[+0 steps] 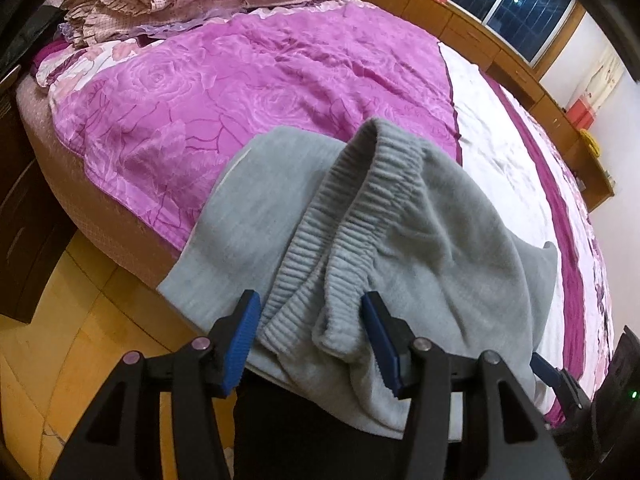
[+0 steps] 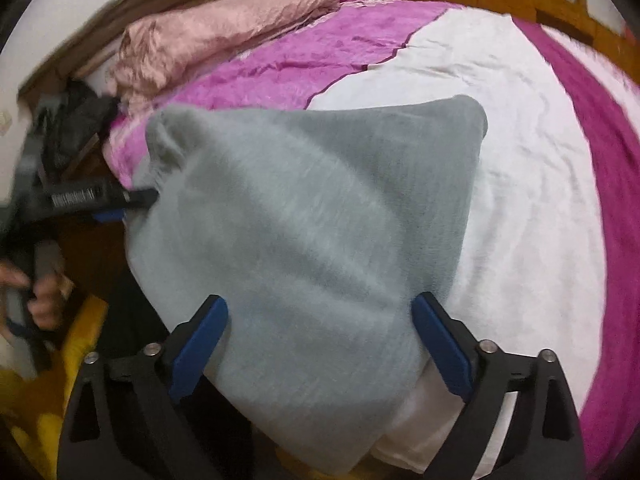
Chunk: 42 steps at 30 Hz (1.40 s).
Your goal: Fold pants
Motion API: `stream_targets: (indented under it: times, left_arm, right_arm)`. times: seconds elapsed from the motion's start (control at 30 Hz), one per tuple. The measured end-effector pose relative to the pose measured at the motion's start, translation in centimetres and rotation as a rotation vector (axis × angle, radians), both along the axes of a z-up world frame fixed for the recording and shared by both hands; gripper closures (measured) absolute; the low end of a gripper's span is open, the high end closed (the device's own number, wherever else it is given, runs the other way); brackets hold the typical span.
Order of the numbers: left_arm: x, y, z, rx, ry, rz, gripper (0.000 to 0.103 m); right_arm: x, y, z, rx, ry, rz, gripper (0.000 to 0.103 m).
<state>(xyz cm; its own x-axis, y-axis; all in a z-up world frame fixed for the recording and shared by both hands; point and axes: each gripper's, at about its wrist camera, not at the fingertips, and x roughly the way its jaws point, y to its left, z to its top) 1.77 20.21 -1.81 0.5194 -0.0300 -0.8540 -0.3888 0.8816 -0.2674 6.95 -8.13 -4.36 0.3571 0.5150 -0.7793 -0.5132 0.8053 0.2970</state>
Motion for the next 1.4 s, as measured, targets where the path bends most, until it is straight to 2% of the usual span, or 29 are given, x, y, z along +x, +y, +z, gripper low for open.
stream_targets:
  times: [0.07,0.13,0.23,0.33,0.47,0.57,0.67,0.73,0.8,0.87,0.93,1.0,1.07,1.17,1.27,1.37,1.4]
  left_arm:
    - [-0.3,0.1,-0.4,-0.018,-0.016,0.006,0.049]
    - [-0.5,0.2,-0.4,-0.042,-0.031,0.005,0.062]
    - [-0.9,-0.4,0.1,-0.048,-0.062,-0.010,0.073]
    - [-1.4,-1.2,1.4,0.002,-0.113,-0.032,0.075]
    - [-2.1,-1.5,4.1,0.033,-0.194,-0.074,0.076]
    - [-2.2,-0.9,6.3,0.010,-0.264,-0.119,0.076]
    - [-2.3,0.2,7.5,0.005,-0.304,-0.113,0.076]
    - [-2.3,1.4,7.5,0.038,-0.303,-0.073,0.076]
    - [-2.3,2.6,6.8,0.031,-0.279,-0.049,0.075]
    - [-2.0,3.8,5.2,0.018,-0.209,-0.045,0.073]
    - [-1.8,4.8,3.0,0.039,-0.115,-0.017,0.063]
    - [-1.9,5.4,1.4,0.065,-0.062,0.010,0.060]
    - [-2.4,5.9,0.3,0.048,-0.044,0.023,0.056]
    - [-3.5,6.1,0.8,0.052,-0.053,0.020,0.055]
    - [-4.2,5.3,2.6,0.073,-0.067,0.010,0.055]
    - [-4.4,4.1,4.9,0.150,-0.119,-0.005,0.055]
    - [-4.2,3.6,5.5,0.176,-0.125,-0.006,0.057]
  right_arm:
    - [0.3,-0.3,0.0,0.036,0.020,-0.005,0.010]
    - [0.3,-0.3,0.0,0.044,0.020,0.010,0.010]
    - [0.0,-0.5,0.2,0.054,0.004,0.012,0.010]
    - [-0.1,-1.1,0.5,0.087,0.018,-0.011,0.011]
    - [0.2,-2.4,1.2,0.174,0.084,-0.054,0.012]
    - [0.4,-3.2,1.7,0.245,0.120,-0.084,0.015]
    - [0.2,-3.2,2.0,0.249,0.105,-0.089,0.016]
    - [-0.1,-2.9,2.1,0.224,0.085,-0.080,0.016]
    - [-0.3,-2.6,1.9,0.205,0.082,-0.067,0.017]
    - [-0.2,-2.3,1.6,0.188,0.092,-0.061,0.018]
    - [-0.1,-2.2,1.2,0.175,0.102,-0.061,0.019]
    - [0.0,-2.0,0.8,0.160,0.112,-0.063,0.020]
    - [0.0,-2.1,0.6,0.149,0.116,-0.063,0.021]
    - [0.0,-2.1,0.6,0.141,0.111,-0.061,0.021]
    - [0.1,-2.2,1.0,0.141,0.102,-0.064,0.022]
    - [0.6,-2.4,2.2,0.149,0.062,-0.067,0.024]
    - [1.0,-2.4,2.9,0.150,0.035,-0.068,0.029]
